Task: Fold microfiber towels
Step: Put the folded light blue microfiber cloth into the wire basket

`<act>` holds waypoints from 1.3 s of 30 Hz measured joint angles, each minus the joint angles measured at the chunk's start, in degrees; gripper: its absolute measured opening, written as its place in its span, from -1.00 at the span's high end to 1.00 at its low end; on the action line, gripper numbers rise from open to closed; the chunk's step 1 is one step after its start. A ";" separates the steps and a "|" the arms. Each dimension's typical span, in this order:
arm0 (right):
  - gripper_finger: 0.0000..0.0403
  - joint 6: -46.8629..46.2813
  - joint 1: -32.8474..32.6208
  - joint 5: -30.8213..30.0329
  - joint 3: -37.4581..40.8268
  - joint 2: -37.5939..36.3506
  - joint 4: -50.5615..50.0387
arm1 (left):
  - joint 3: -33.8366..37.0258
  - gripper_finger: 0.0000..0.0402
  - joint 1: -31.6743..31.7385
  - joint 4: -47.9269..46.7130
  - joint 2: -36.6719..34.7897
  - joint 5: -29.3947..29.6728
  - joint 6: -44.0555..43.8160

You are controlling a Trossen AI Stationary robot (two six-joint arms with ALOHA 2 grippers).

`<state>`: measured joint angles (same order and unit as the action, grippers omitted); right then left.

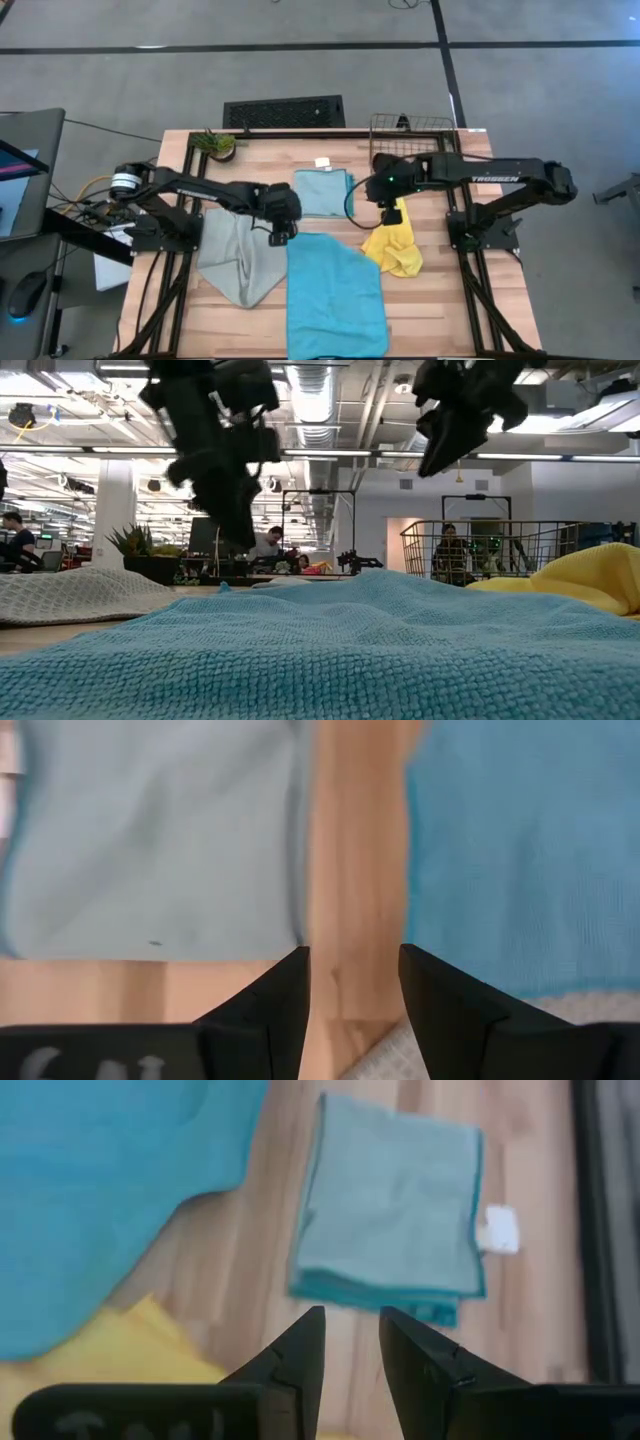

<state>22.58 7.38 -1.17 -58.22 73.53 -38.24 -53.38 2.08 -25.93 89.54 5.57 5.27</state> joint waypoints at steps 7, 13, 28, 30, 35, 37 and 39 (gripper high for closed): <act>0.39 -0.60 -0.13 -0.26 6.47 -0.04 16.66 | 7.13 0.26 -0.91 11.71 0.72 2.34 1.84; 0.39 -0.25 -0.18 -0.26 11.52 2.06 22.56 | 7.97 0.26 -0.85 19.25 4.68 5.70 6.51; 0.39 0.17 0.25 0.00 11.61 10.61 26.62 | 7.54 0.26 -0.32 24.42 10.05 17.03 7.58; 0.39 0.31 0.32 -0.03 11.75 11.34 26.52 | 7.54 0.26 -0.29 24.37 10.05 18.82 7.44; 0.39 0.38 0.24 0.20 11.74 13.17 28.02 | 7.54 0.26 0.28 24.22 10.05 19.00 7.16; 0.39 0.38 0.24 0.18 11.74 13.14 28.02 | 7.54 0.26 0.44 24.18 10.05 18.82 7.17; 0.39 0.38 0.48 0.16 11.72 13.14 28.02 | 7.51 0.26 0.36 24.14 9.99 18.72 7.19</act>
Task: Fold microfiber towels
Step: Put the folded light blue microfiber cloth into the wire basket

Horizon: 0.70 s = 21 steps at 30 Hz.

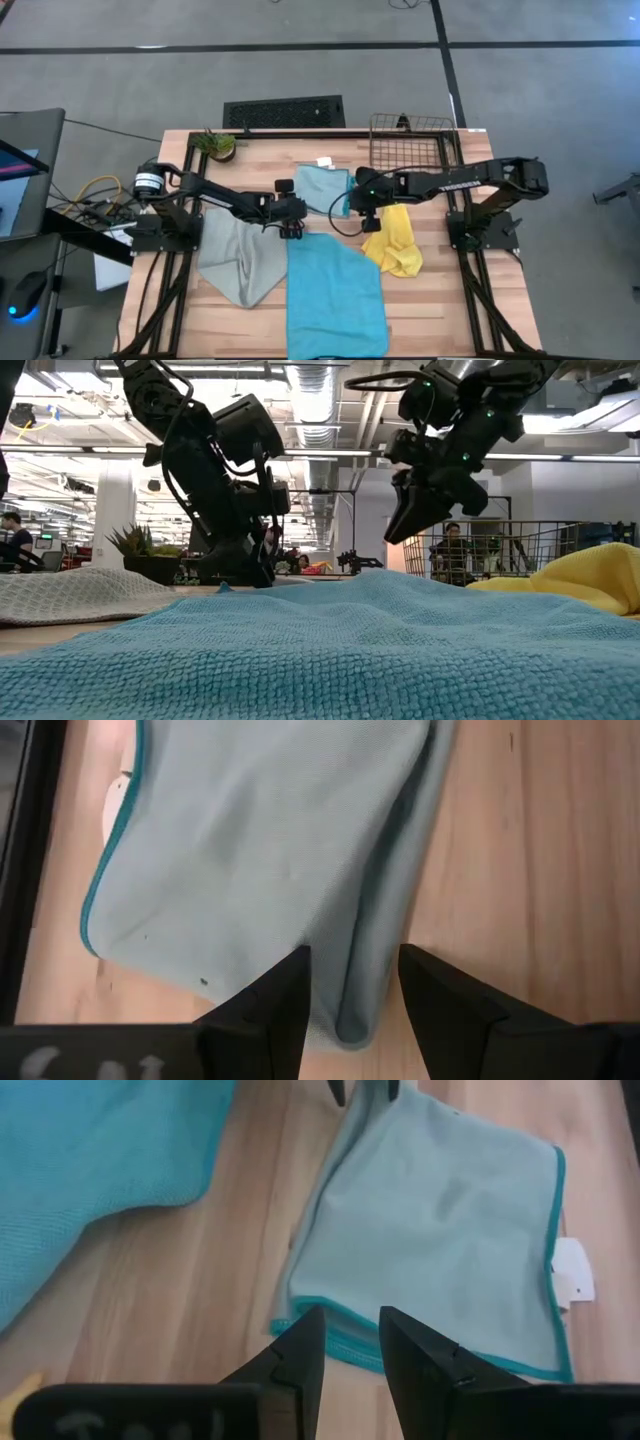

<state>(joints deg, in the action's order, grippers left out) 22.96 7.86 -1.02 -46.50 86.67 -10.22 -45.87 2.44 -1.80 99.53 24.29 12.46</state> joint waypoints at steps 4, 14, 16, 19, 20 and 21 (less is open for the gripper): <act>0.39 0.00 0.88 0.02 0.00 -0.22 -0.06 | -1.07 0.26 -1.20 0.01 -1.30 -0.06 1.62; 0.39 0.02 2.92 0.04 0.00 -0.22 0.01 | -1.73 0.26 -0.70 -0.75 0.01 -5.39 1.67; 0.39 0.02 3.36 0.90 0.00 -0.21 0.01 | -1.76 0.26 -0.05 -1.06 1.11 -5.52 1.63; 0.39 -0.02 3.64 2.42 0.00 -0.20 0.05 | -1.87 0.26 0.45 -0.60 2.18 -5.26 1.45; 0.39 0.00 3.56 2.50 0.00 -0.20 0.05 | -1.89 0.26 0.50 -0.50 2.26 -4.95 1.45; 0.39 0.00 3.54 2.60 0.00 -0.20 0.02 | -1.89 0.26 0.50 -0.24 2.30 -4.53 1.46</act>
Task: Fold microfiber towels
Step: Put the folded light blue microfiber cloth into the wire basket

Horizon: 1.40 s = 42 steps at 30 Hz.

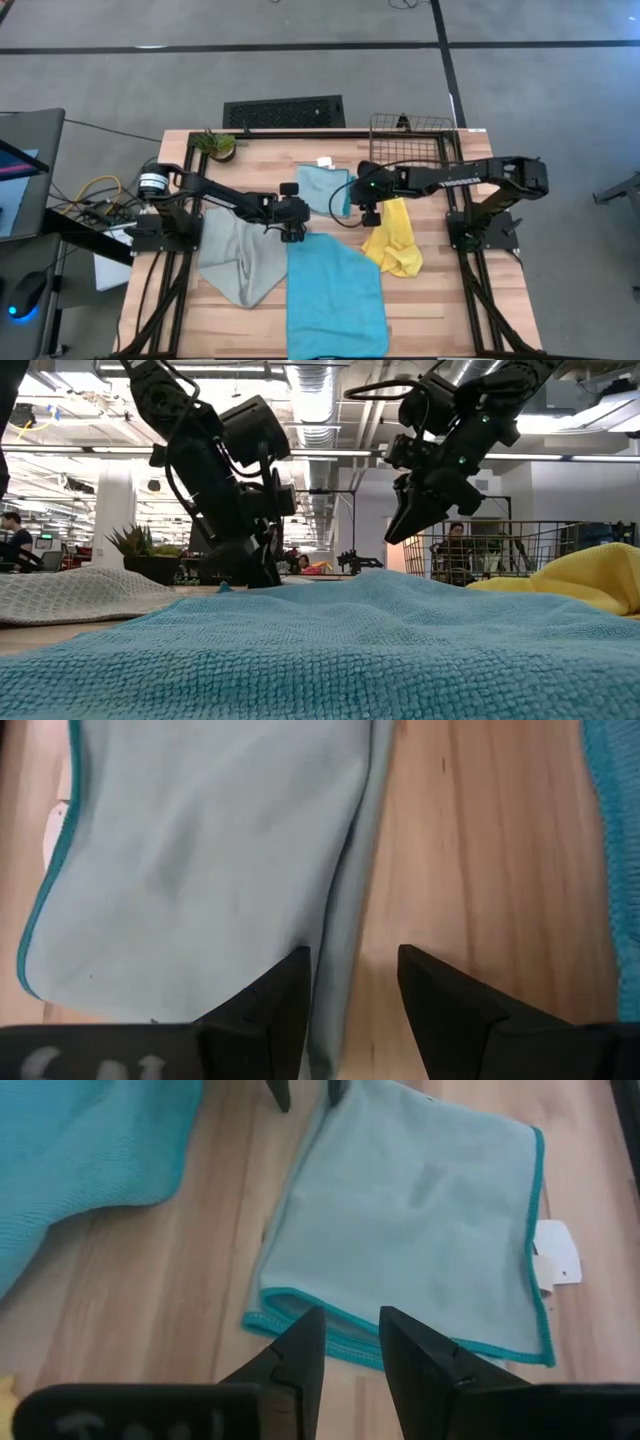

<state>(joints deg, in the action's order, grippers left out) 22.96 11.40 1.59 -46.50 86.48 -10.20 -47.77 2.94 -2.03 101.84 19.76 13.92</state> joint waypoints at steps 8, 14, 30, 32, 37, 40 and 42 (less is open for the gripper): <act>0.39 -0.02 0.00 0.06 0.00 0.00 -0.19 | -2.44 0.26 0.09 0.49 -0.34 4.42 3.58; 0.39 -0.02 0.11 0.14 0.00 0.00 -0.19 | -2.43 0.26 1.48 -1.39 -0.32 1.97 2.44; 0.39 -0.06 0.37 0.17 0.00 0.00 -0.89 | -5.66 0.26 -1.31 -7.94 -3.20 1.85 2.57; 0.39 -0.04 0.56 0.15 0.00 0.00 -0.89 | -5.69 0.26 -0.30 -7.74 -2.06 2.15 2.37; 0.39 -0.06 0.76 0.13 0.00 0.00 -0.91 | -5.60 0.26 2.00 -7.15 0.04 -2.75 1.94; 0.39 -0.06 0.76 0.13 0.00 0.00 -0.94 | -5.60 0.26 2.75 -7.33 0.68 -3.01 1.92; 0.39 -0.06 0.76 0.13 0.00 0.00 -1.00 | -5.60 0.26 3.05 -7.42 0.68 -3.14 2.10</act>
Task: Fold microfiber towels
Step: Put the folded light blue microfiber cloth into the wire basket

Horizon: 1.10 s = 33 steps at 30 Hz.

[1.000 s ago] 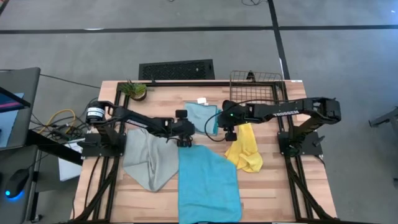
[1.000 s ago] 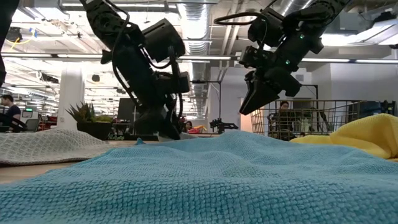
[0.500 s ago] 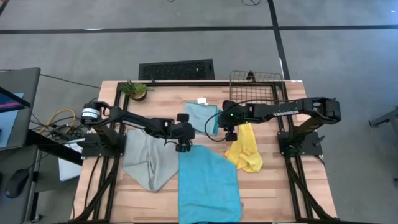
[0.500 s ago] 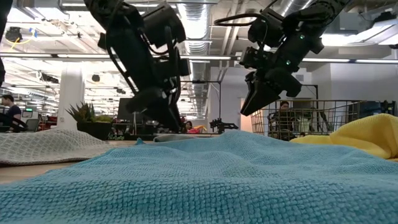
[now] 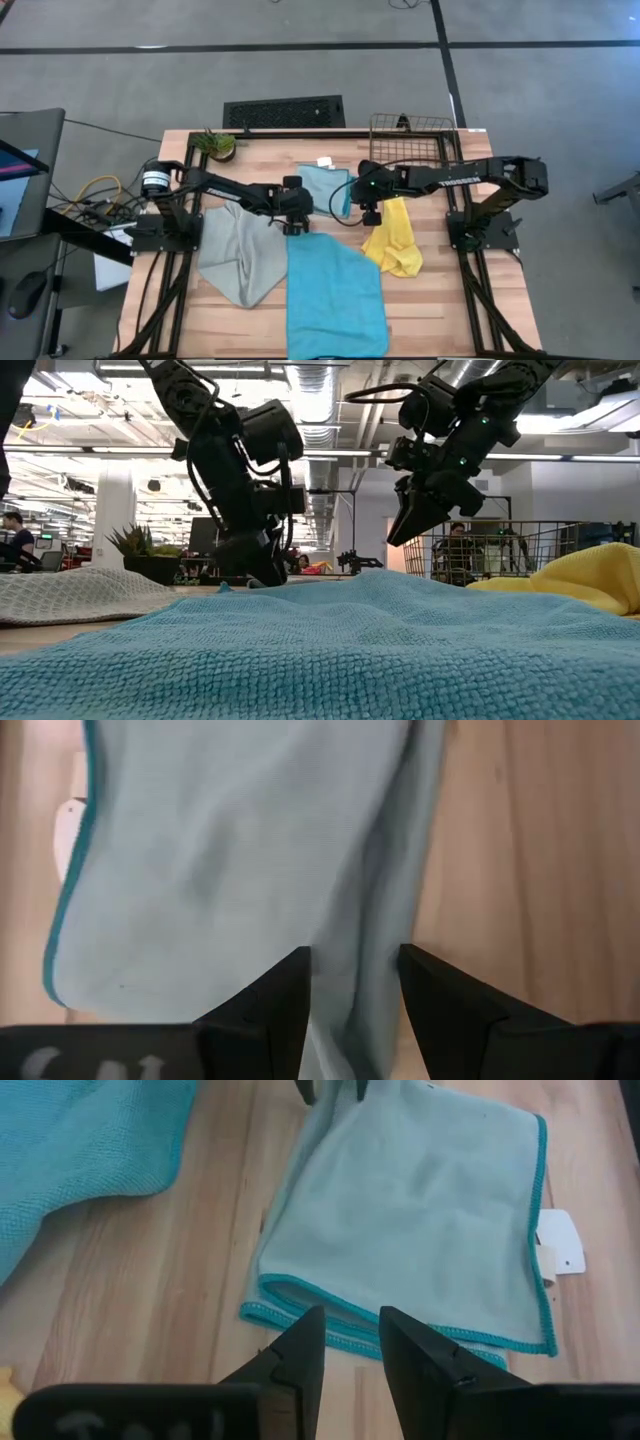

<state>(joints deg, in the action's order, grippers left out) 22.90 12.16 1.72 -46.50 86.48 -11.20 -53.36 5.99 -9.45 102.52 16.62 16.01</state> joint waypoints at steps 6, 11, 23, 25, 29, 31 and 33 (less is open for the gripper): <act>0.39 0.00 0.00 -0.02 0.00 0.00 -0.22 | 0.02 0.26 0.27 0.16 0.68 -2.81 1.29; 0.39 0.00 0.00 -0.04 0.00 0.00 -0.09 | -0.12 0.26 0.27 -0.11 2.15 -2.17 -0.10; 0.39 -0.02 0.00 -0.04 0.00 0.00 -0.33 | -2.56 0.26 0.45 -0.92 1.17 -2.56 -0.58; 0.39 -0.02 0.00 -0.04 0.00 0.00 -0.42 | -3.63 0.26 0.46 -0.36 -0.35 -1.50 -0.24; 0.39 0.00 0.00 -0.04 0.00 0.00 -0.46 | -3.87 0.26 1.25 -1.04 -0.66 -0.88 -0.37; 0.39 -0.01 0.00 -0.04 0.00 0.00 -0.46 | -3.82 0.26 1.89 -2.28 -0.63 -4.52 -0.90; 0.39 0.00 0.00 -0.04 0.00 0.00 -0.51 | -3.86 0.26 2.26 -3.16 -0.68 -7.72 -1.50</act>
<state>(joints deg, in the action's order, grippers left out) 22.90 12.16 1.67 -46.50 86.48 -11.70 -57.22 8.25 -12.61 101.84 8.90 14.51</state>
